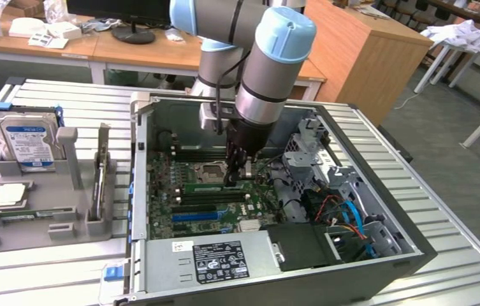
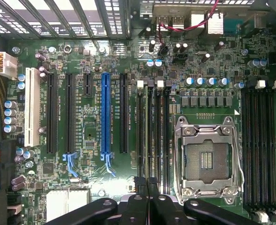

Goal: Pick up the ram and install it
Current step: 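Insert the ram into the slot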

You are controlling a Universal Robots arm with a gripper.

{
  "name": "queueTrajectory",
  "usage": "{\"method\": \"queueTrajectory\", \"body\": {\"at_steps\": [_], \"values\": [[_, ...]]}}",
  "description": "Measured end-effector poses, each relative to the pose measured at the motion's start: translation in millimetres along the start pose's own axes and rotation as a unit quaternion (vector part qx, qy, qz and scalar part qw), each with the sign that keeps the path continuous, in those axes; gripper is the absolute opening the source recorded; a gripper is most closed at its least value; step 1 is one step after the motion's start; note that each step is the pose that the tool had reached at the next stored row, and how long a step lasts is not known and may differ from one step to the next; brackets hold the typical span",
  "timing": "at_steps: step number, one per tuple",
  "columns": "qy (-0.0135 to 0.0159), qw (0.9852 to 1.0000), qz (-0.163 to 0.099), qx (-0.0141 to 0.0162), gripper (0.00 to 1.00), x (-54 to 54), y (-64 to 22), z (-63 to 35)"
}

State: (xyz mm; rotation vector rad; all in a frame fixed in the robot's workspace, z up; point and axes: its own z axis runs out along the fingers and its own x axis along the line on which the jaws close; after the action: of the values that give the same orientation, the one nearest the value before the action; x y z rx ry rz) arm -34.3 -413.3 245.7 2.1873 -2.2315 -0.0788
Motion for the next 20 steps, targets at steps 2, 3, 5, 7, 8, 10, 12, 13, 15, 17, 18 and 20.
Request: {"method": "queueTrajectory", "body": {"at_steps": [2,3,5,7,8,10,12,13,15,17,18,20], "values": [[0.0000,1.0000,0.000,0.0000,0.11,0.0,0.0,0.0],[-0.0001,1.0000,0.000,0.0000,0.11,0.0,0.0,0.3],[-0.0001,1.0000,-0.001,0.0001,0.11,0.0,-0.1,1.5],[-0.0001,1.0000,-0.001,0.0001,0.11,0.1,-0.1,2.8],[0.0000,1.0000,-0.001,0.0001,0.11,0.1,-0.1,3.5],[0.0001,1.0000,-0.001,0.0000,0.11,0.1,-0.1,4.4],[0.0002,1.0000,-0.001,0.0000,0.11,0.2,0.0,4.4],[0.0001,1.0000,-0.001,0.0001,0.11,0.2,0.3,4.5],[0.0001,1.0000,-0.001,0.0002,0.11,0.2,1.2,4.8],[0.0001,1.0000,-0.001,0.0002,0.11,0.2,1.4,5.1],[0.0000,1.0000,-0.001,0.0003,0.11,0.1,1.4,5.4],[0.0000,1.0000,-0.001,0.0002,0.11,0.3,1.5,5.8]]}}
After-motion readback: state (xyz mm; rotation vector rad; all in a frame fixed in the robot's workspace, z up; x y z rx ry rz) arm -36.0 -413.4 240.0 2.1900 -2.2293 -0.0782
